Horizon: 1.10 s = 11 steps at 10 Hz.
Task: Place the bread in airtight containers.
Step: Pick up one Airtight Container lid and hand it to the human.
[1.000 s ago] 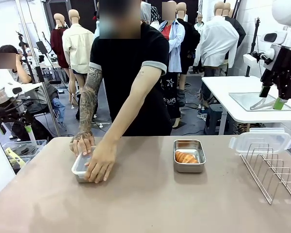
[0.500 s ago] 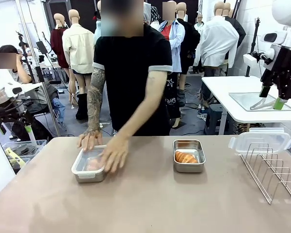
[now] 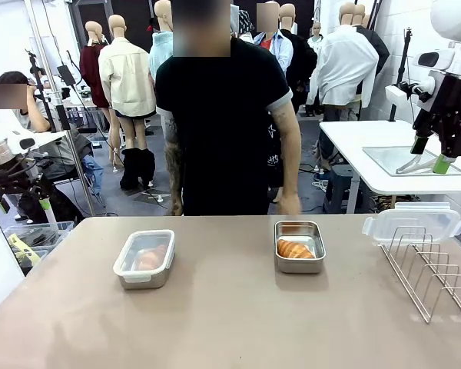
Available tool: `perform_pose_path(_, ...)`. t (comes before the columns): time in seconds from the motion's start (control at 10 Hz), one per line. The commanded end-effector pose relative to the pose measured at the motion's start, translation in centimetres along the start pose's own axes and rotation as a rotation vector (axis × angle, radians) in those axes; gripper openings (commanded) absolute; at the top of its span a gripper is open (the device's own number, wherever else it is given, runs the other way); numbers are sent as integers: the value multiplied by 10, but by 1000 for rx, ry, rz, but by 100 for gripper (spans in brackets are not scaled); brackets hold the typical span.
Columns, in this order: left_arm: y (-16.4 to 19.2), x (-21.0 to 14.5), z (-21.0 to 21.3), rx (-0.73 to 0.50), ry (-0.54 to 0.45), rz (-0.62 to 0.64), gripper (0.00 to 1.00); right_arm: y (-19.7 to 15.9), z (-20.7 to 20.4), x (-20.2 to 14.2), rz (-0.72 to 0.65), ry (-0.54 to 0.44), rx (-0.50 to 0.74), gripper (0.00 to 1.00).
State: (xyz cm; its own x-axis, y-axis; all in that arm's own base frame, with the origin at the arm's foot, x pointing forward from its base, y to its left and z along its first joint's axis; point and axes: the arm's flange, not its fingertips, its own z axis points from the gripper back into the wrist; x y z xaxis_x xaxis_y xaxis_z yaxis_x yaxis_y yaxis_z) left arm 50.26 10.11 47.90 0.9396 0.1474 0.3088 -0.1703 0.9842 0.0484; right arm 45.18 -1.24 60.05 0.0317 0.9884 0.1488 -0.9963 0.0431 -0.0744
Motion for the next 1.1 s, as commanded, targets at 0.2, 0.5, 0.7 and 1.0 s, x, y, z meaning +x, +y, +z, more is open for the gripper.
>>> perform_pose_path(0.2,1,-1,1,10,-1,2,100,2,0,1,-7,-3,10,100)
perform_pose_path(0.5,1,-1,1,10,-1,2,100,2,0,1,-7,-3,10,100)
perform_pose_path(0.7,1,-1,1,10,-1,2,100,2,0,1,-7,-3,10,100)
perform_pose_path(1.0,1,-1,1,10,-1,2,100,2,0,1,-7,-3,10,100)
